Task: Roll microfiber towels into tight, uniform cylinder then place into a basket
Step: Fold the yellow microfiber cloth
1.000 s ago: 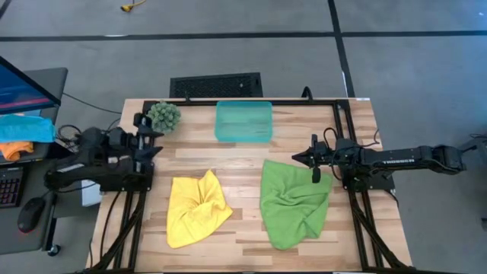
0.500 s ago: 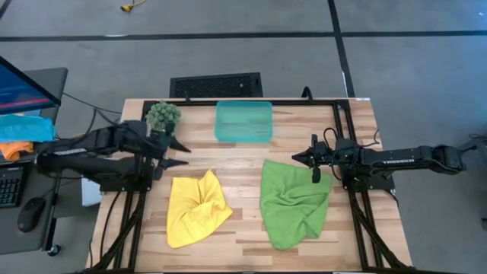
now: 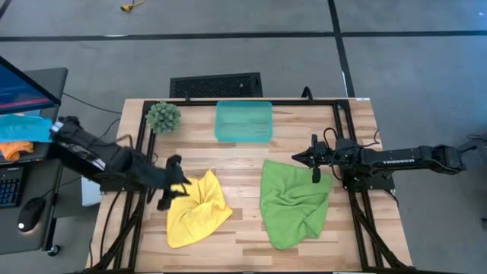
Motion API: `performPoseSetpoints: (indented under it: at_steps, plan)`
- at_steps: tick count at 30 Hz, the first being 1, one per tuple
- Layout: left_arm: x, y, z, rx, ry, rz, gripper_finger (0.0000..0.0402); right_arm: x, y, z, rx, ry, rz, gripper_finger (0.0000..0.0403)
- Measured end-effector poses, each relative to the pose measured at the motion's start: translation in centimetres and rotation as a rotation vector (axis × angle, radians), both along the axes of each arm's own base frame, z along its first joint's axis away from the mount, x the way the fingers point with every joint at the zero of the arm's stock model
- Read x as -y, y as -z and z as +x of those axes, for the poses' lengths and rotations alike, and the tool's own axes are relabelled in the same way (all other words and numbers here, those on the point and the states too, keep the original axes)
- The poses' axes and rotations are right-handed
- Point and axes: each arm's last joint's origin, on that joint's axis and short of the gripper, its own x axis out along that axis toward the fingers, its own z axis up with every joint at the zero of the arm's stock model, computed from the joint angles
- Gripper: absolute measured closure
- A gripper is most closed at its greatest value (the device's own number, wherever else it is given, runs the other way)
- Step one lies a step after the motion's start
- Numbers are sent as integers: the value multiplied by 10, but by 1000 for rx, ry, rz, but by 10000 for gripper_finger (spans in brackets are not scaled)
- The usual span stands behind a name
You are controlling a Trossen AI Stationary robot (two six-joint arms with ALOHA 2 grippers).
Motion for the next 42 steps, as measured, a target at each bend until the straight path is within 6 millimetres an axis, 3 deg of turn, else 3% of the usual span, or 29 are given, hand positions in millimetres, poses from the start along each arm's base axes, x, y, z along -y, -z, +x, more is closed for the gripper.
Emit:
performPoseSetpoints:
  at_steps: [15,21,28,32,39,42]
  plan:
    - [98,63,2,-263,-87,-162,220,0,0,0,0,1,0,374]
    - [119,84,6,-287,-101,-188,220,0,0,0,0,0,0,375]
    - [129,96,6,-365,-125,-244,220,0,0,0,0,1,0,375]
    - [139,82,9,-381,-124,-307,220,0,0,0,0,0,0,375]
    - [152,23,18,-303,-128,-271,234,0,0,0,0,0,0,375]
    - [155,16,12,-274,-142,-226,250,0,0,0,0,0,0,375]
